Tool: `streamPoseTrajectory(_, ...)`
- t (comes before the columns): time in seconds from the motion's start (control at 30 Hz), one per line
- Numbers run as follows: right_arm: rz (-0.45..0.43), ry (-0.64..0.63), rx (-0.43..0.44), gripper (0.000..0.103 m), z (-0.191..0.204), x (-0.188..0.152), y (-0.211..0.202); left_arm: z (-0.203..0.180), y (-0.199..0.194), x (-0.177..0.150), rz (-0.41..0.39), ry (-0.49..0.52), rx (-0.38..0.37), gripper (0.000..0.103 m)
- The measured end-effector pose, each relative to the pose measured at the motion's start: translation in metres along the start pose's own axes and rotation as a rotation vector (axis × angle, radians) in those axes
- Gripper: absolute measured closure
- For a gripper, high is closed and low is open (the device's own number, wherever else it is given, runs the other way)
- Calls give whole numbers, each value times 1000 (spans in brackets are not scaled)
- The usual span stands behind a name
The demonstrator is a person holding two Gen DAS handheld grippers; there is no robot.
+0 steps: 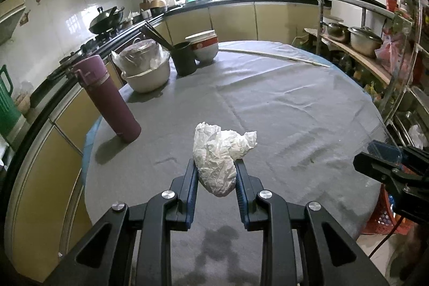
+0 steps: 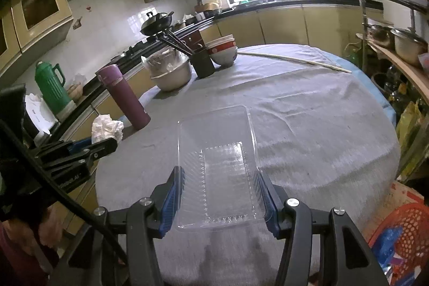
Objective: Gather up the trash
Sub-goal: 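Carry the white tissue and clear tray with both tools over the red basket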
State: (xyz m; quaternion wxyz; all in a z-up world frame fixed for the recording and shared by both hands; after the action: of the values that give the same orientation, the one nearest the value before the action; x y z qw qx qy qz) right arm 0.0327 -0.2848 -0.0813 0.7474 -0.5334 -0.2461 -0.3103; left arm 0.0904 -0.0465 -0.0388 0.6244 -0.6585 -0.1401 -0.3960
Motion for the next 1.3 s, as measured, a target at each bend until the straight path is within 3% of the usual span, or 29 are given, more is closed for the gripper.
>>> streamPoseTrajectory(1.3, -146, 67, 32, 46, -30, -34, -91, -82, -79, -17, -118, 139, 21, 75)
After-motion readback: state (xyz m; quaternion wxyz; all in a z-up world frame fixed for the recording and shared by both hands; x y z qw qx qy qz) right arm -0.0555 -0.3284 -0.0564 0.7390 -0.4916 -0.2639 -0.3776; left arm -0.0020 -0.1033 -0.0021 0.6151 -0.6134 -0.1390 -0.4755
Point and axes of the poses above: each gripper's, at about its wrist camera, not at the fingertips, and y roughly the way its jaws point, z to its left, x to its top, the point moved 2 cm from there along y, roughly the way its jaws point, and after that the axes turned 6 degrees about -x, right-handed, at the moved point
